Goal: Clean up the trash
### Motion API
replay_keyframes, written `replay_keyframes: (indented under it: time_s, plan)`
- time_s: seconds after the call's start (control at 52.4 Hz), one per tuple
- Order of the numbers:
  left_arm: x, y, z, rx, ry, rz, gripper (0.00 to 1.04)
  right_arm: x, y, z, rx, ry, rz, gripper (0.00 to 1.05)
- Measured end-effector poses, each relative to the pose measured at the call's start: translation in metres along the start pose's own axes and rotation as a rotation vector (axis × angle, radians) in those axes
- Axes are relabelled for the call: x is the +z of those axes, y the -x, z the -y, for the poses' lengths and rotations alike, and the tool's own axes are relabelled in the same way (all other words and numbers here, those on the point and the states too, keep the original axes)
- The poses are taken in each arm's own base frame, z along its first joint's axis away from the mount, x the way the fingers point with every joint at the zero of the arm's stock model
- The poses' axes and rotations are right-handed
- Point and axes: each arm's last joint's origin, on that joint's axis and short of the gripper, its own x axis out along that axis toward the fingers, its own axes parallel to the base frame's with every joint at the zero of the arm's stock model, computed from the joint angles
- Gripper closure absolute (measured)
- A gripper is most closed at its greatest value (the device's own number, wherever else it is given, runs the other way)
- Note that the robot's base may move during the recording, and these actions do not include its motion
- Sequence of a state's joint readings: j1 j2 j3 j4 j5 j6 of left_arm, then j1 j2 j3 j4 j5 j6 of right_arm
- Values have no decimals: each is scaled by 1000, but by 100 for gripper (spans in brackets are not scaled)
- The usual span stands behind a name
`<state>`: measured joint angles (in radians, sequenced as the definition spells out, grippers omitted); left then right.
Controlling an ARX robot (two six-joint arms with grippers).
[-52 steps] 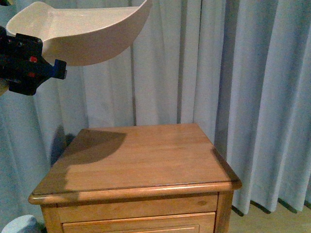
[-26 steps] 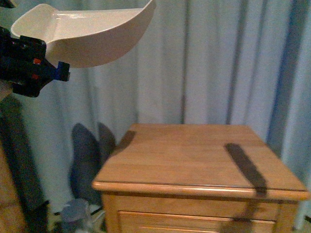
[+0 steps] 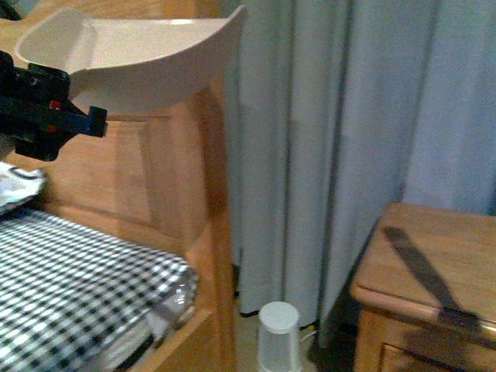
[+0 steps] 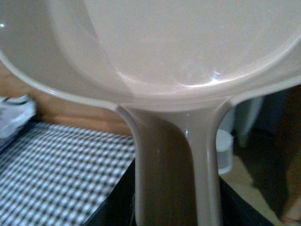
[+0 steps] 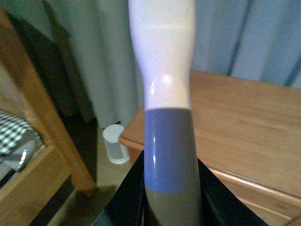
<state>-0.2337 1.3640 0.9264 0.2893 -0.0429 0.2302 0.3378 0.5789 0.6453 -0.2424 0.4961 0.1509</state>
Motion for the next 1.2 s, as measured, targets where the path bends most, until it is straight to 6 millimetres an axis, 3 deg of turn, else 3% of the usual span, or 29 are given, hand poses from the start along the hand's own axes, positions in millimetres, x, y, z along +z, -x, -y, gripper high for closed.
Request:
replay_keyframes:
  time_s: [1.201]
  plan:
    - [-1,2,-5,27,20,-5,81,-2,-2,-2,19,17,-15,84]
